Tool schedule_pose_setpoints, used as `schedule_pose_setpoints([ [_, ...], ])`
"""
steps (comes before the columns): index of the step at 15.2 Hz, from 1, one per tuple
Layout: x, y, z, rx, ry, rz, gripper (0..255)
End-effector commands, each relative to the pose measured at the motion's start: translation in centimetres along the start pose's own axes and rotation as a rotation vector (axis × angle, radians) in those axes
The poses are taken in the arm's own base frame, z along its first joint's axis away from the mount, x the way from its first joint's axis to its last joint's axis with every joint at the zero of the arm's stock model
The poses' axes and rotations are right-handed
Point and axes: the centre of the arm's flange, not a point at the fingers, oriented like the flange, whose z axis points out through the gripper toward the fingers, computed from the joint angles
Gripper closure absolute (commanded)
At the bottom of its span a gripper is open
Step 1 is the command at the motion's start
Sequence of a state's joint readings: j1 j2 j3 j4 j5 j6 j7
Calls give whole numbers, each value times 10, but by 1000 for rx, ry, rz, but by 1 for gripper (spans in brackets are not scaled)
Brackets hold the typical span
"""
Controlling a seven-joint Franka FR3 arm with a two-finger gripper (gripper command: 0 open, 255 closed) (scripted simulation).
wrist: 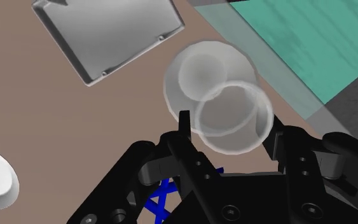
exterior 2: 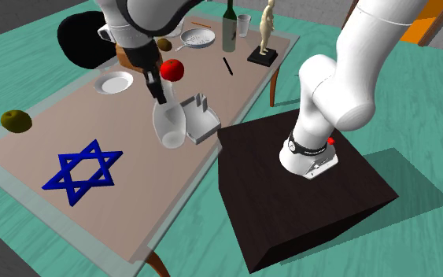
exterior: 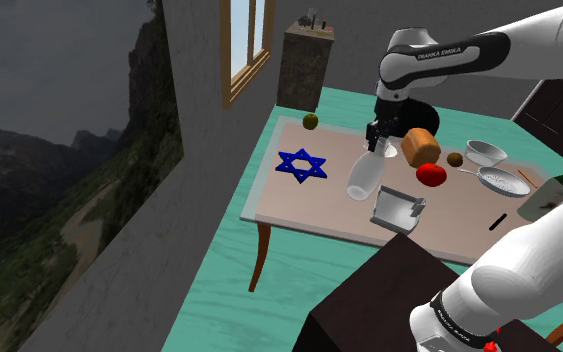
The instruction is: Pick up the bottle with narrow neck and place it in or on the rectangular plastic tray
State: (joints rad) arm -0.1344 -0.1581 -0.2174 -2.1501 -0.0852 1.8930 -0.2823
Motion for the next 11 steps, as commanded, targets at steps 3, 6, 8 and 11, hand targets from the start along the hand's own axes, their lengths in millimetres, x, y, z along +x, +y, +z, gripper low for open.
schedule_pose_setpoints([
  [3,-1,0,-22,0,0,0,255],
  [6,-3,0,-38,0,0,0,255],
  [8,-4,0,-48,0,0,0,255],
  [11,-17,21,-60,0,0,0,255],
])
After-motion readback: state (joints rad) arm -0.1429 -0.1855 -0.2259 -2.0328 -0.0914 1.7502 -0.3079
